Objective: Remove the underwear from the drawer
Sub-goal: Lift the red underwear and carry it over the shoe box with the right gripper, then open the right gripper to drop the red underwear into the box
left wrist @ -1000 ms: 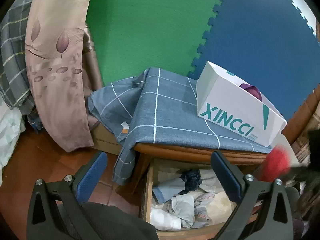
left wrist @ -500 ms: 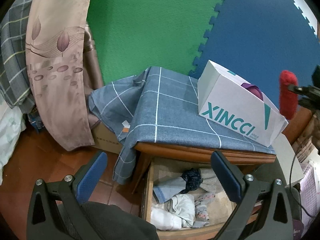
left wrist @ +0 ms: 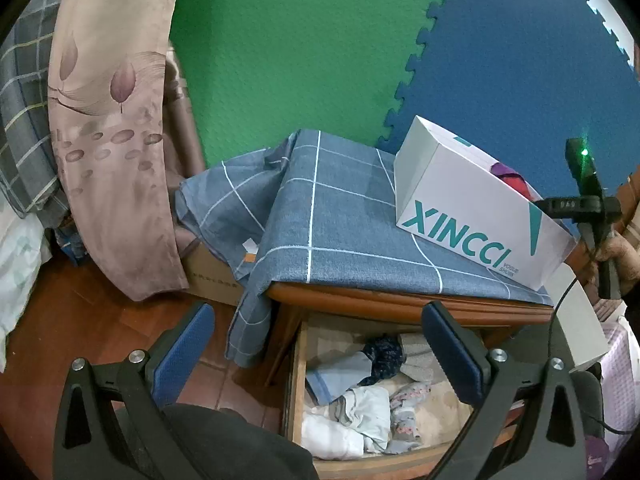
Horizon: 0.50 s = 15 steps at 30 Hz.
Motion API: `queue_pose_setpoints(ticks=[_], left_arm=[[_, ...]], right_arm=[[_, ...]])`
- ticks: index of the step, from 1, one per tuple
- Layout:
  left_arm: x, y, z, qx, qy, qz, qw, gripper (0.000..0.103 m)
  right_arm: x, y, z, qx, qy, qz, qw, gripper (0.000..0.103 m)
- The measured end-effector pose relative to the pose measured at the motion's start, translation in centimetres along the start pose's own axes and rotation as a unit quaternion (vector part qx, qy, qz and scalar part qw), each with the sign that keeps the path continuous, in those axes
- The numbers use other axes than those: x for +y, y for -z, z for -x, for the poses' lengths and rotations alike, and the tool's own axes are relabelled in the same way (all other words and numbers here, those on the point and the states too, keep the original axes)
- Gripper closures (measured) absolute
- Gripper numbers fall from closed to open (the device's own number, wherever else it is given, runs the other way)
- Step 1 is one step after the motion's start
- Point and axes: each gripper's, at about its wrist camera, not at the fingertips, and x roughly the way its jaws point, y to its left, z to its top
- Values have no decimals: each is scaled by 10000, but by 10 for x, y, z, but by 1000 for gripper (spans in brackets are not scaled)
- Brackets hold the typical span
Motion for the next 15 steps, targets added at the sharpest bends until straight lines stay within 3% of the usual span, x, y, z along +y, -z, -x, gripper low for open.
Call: queue_pose_setpoints(ticks=[4,9,15], left_arm=[[0,-1,0,2,-4,-17,10000,1],[1,-1,0,1,-6,-7,10000,1],[0,0,0,-4,-16,-31,10000,1]], right_arm=[[-5,4,-2,29,-71,-137,9999,63],[-12,7,0,68,-106,-273,9995,54],[-9,13,21,-258,-10,-238,9994,49]])
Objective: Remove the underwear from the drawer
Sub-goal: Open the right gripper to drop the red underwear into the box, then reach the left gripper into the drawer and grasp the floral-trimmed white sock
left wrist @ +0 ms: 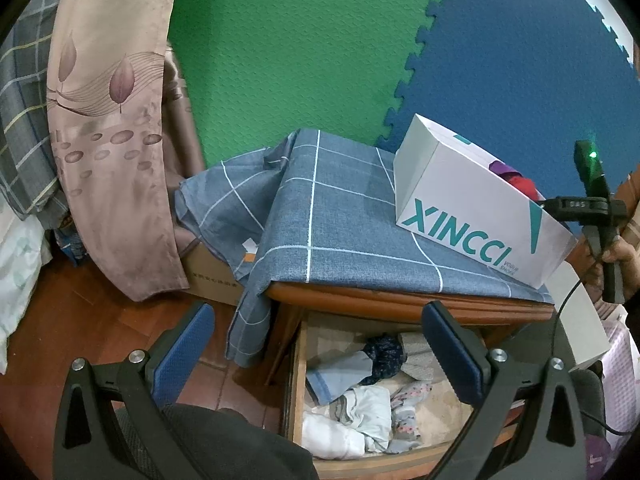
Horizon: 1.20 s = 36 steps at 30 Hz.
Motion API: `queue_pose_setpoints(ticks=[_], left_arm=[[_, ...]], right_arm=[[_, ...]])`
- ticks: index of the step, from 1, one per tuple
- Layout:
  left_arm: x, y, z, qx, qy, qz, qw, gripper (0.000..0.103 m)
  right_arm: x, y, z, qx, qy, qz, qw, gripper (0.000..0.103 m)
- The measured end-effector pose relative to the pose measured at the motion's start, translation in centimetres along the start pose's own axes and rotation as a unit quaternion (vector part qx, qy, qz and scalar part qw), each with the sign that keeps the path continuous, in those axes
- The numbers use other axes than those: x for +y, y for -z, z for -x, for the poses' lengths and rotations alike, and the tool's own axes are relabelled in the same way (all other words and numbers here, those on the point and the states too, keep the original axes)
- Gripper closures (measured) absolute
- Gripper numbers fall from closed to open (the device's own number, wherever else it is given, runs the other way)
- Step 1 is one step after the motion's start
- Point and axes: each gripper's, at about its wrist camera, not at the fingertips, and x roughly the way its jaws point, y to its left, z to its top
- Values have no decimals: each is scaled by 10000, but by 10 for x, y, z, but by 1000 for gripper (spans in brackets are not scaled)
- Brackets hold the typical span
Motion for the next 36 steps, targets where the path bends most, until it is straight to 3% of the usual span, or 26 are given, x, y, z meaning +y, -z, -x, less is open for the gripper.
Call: queue_pose_setpoints(ticks=[7,12,16,20,23,25,27,33,36], left_arm=[[-1,-1,-3,10,-3,-153,9999,1],[-9,-1,-3,23,83,-419,9991,1],[-21,1,-10,250,226,-761,9965,1],[-46,11,-32,951,478,-1191,9872,1],[-81,31,-52,1399,654,-1625,9746,1],[-108,48,-69,1739,659,-2061,9607,1],[-134,68,-91,2151,634,-2424,9439,2],[-184,118,-149,3182,742,-3113,8924,13],[-198,132,-173,3461,649,-3342,8743,17]], right_arm=[[-4,28,59,-1183,-177,-167,9927,48],[-17,86,109,-1977,-465,-630,9771,47],[-42,148,121,-1992,-353,-1136,9727,47],[-72,204,114,-1836,-385,-1904,9636,47],[-81,234,102,-1754,-224,-2192,9595,47],[-79,241,109,-1912,-292,-2200,9561,47],[-76,242,117,-2153,-237,-2082,9538,47],[-76,247,119,-2201,-371,-1992,9542,47],[-80,252,123,-2304,-453,-2017,9509,47]])
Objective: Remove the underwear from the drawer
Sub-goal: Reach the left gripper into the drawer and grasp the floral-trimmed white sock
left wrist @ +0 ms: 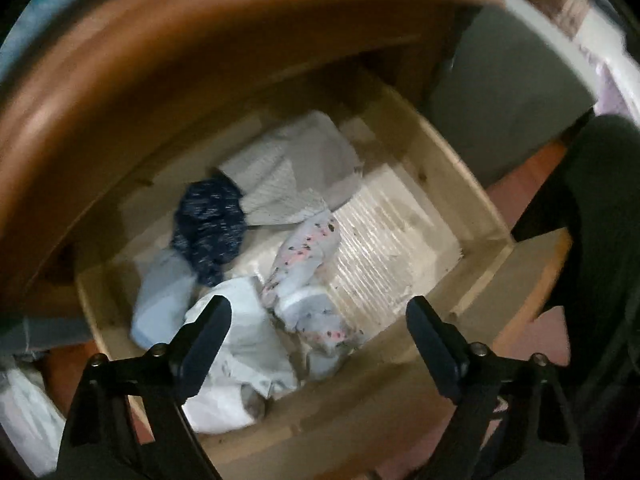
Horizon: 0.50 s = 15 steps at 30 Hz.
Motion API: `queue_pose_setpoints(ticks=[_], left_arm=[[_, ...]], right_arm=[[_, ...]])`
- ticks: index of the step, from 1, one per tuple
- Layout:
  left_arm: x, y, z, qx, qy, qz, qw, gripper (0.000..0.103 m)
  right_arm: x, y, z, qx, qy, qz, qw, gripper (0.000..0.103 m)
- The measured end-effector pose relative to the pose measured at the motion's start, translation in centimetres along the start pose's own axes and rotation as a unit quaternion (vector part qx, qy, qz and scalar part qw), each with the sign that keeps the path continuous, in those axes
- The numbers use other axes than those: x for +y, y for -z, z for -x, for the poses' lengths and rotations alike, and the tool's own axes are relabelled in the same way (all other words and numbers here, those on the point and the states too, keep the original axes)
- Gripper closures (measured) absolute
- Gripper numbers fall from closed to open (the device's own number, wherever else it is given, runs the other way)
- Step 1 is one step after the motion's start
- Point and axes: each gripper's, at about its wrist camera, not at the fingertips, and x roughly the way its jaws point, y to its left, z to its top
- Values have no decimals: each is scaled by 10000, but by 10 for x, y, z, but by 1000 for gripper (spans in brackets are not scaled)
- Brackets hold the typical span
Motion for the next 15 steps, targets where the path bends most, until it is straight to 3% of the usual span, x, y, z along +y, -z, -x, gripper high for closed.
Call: queue_pose_setpoints(ticks=[6,10,12,13,15], left_arm=[[-6,-16,-44,706,-175,-321,9968,17],[-9,-19,-68,1050,-170,-502,9931,19],[-9,-20,-79,1252,-159,-596,9902,25],[-8,-20,-83,1322,-97,-595,9894,34],[-5,-21,-91,1432,-178,-620,9876,35]], right_arm=[[-36,-3,25,-331,-555,-863,9942,47],[-47,-1,29,-346,-605,-1035,9922,47],[-49,-1,28,-322,-591,-1107,9916,47],[-50,0,26,-298,-606,-1144,9911,47],[-50,0,23,-257,-637,-1161,9909,47]])
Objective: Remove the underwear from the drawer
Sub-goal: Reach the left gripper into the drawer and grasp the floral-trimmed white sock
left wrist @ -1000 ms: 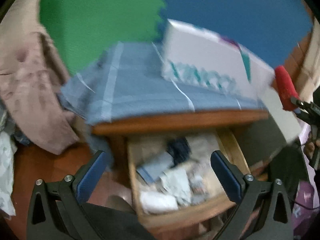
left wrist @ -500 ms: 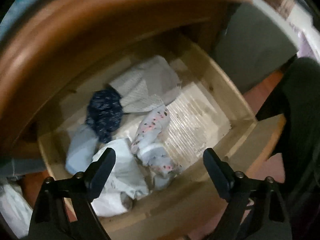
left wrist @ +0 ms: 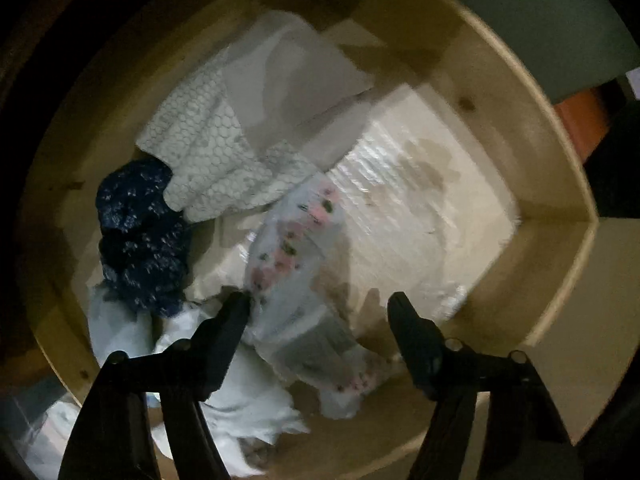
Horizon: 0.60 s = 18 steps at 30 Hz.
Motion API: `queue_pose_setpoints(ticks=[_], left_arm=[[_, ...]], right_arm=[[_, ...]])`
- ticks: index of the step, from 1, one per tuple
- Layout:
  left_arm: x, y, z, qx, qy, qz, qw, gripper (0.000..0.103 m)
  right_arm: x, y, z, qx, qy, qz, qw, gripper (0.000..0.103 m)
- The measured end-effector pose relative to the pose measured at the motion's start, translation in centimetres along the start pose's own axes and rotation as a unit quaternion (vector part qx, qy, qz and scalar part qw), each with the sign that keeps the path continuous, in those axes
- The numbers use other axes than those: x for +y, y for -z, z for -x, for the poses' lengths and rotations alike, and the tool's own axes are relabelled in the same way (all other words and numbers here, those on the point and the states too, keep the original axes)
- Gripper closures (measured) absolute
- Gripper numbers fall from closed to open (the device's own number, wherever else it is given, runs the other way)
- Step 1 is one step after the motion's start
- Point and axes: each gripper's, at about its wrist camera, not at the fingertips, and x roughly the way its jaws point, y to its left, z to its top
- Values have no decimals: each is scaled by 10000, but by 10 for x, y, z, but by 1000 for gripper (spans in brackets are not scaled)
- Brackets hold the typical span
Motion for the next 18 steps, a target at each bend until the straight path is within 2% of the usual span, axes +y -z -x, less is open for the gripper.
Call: queue_pose_setpoints(ticks=[2,6,8,9,12,14,18], left_arm=[[4,-1,-10,248,19,3,9997,36],[7,-2,-18,397,158,-31,9991,41],[10,-3,-20,426,197,-7,9989,75],[10,-1,-17,309,107,-64,9994,83],[8,4,-8,148,184,-127,9996,87],[2,13,4,-99,93,-275,9995,88],[-11,29,40,-662,49,-246,9975,88]], right_arm=[[3,1,-2,23,6,77,10000,47],[11,4,-7,143,62,294,9994,47],[13,5,-8,165,78,344,9992,47],[13,5,-9,168,75,334,9993,47],[12,5,-7,129,66,267,9995,47],[10,5,-6,93,71,211,9997,47],[8,5,-6,67,84,186,9998,47]])
